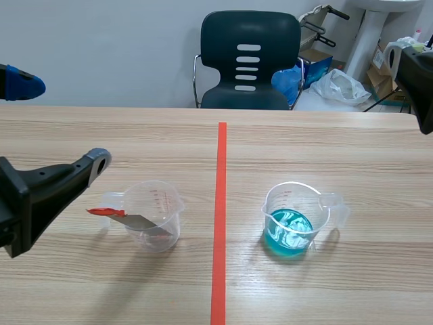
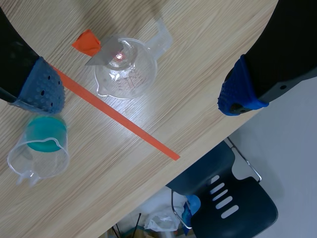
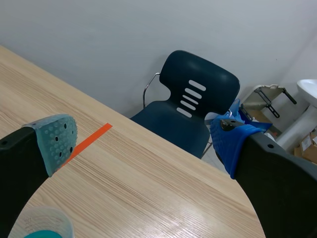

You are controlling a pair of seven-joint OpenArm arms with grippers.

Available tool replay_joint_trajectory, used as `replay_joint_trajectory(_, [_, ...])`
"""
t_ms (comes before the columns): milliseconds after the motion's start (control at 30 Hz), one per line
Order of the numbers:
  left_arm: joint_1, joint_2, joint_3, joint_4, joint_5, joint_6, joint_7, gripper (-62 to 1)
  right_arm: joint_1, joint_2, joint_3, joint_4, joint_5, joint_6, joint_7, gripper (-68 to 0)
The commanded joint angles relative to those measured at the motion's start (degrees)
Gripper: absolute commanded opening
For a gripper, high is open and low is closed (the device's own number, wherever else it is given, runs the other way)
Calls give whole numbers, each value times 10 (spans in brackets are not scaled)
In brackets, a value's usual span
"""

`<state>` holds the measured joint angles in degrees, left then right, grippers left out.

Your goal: Do the redox reaction experiment

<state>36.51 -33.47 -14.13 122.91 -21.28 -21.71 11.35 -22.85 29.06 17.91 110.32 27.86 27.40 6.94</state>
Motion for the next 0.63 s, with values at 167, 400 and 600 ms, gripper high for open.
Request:
replay_joint_trajectory(167, [5,4,-1,7,-4,1,-8,14,6,26,-31,5,-26,-4,1,-126])
replay_joint_trajectory(400, [5,4,-1,7,-4,1,-8,14,6,38,-89,5,-77,-31,-2,-126])
replay_joint_trajectory(600, [5,4,-1,7,-4,1,-8,14,6,38,-112,5,-95,-37,-2,-126])
